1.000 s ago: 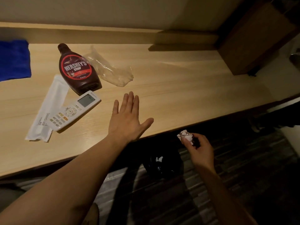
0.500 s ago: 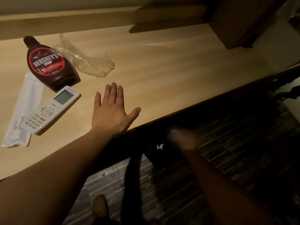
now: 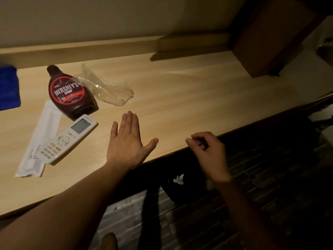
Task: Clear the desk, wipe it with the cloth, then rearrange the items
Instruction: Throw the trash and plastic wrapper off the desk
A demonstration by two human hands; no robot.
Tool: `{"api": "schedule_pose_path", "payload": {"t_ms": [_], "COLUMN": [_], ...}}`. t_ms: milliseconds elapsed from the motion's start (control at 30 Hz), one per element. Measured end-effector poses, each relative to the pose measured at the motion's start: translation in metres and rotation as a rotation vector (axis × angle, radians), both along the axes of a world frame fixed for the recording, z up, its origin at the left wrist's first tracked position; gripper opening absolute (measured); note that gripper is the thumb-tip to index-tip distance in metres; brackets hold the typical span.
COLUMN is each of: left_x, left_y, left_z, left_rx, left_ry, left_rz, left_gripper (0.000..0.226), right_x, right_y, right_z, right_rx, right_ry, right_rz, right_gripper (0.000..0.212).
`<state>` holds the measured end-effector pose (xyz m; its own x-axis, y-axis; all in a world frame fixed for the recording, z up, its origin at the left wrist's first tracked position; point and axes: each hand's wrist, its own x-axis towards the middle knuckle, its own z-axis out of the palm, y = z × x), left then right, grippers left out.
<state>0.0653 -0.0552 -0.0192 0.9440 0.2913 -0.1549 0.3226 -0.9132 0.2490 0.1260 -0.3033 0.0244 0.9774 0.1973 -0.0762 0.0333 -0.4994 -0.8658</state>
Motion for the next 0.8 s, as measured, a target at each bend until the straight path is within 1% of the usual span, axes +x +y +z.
{"api": "schedule_pose_path", "payload": {"t_ms": [100,167,300,400,500,600,667,700,800], "left_x": [-0.002,-0.002,0.001,0.004,0.006,0.009,0.009,0.009,0.01], "left_y": [0.0,-0.001,-0.001,0.0,-0.001,0.0,0.001,0.001,0.002], "left_z": [0.003,0.006,0.008,0.01,0.011,0.012,0.012,0.012,0.013], "left_rx": [0.019,0.016,0.01,0.021,0.021,0.03,0.04,0.039,0.033], "left_ry": [0.033,0.052,0.059,0.079,0.092,0.1,0.115,0.118,0.127], "left_rz": [0.04,0.043,0.048,0.048,0.045,0.05,0.047,0.049,0.053], "left_gripper": [0.117,0.118,0.117,0.117,0.117,0.116,0.116,0.116,0.116], "right_x": [0.036,0.065,0.115,0.134,0.146,0.156,0.159,0.161,0.165], "right_y": [0.049,0.079,0.129,0.162,0.188,0.211,0.221,0.224,0.23], "right_z": [0.036,0.041,0.03,0.022,0.015,0.009,0.009,0.008,0.006], "right_rx": [0.072,0.055,-0.048,-0.022,-0.04,0.017,0.072,0.067,0.051], "right_ry": [-0.01,0.002,0.036,0.092,0.089,0.124,0.165,0.168,0.173], "right_rz": [0.103,0.187,0.348,0.46,0.554,0.622,0.683,0.713,0.724], "right_gripper": [0.021,0.026,0.044,0.055,0.066,0.074,0.072,0.067,0.043]}}
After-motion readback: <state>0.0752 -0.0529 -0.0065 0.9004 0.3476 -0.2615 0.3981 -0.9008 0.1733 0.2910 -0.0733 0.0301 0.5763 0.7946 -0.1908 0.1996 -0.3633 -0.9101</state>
